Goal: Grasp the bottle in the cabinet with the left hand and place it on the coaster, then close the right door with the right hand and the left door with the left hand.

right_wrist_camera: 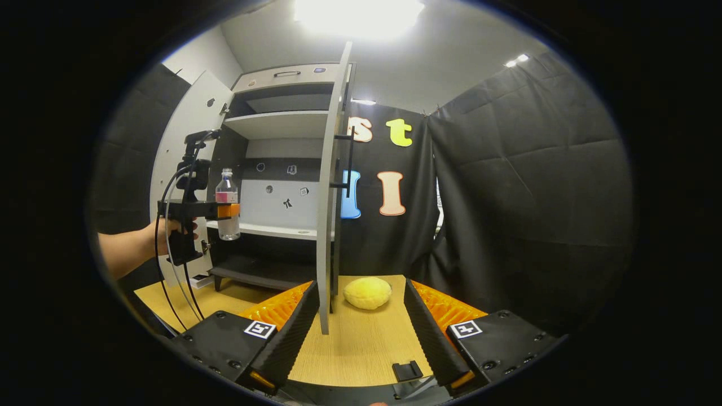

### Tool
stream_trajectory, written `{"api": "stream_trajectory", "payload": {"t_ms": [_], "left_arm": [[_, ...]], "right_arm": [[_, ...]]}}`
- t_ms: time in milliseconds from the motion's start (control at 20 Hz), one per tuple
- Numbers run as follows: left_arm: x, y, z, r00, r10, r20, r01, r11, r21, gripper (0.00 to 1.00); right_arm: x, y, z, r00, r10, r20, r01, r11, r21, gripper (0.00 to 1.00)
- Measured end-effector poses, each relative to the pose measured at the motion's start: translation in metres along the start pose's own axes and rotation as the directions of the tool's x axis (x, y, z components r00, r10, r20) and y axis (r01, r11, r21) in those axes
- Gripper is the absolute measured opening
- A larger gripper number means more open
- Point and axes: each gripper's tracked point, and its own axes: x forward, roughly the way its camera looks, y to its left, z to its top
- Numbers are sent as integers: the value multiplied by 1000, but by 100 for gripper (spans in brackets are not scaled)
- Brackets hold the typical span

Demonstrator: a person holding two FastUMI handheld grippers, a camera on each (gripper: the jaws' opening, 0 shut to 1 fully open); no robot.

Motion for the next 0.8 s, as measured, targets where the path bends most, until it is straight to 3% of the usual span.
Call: {"api": "stream_trajectory", "payload": {"t_ms": [800], "left_arm": [[-79,-16,-95,999,-20,-30,20,999,-28,74]], "right_arm": [[-40,-4,-26,994,83,-76,-86,996,-40,96]]}}
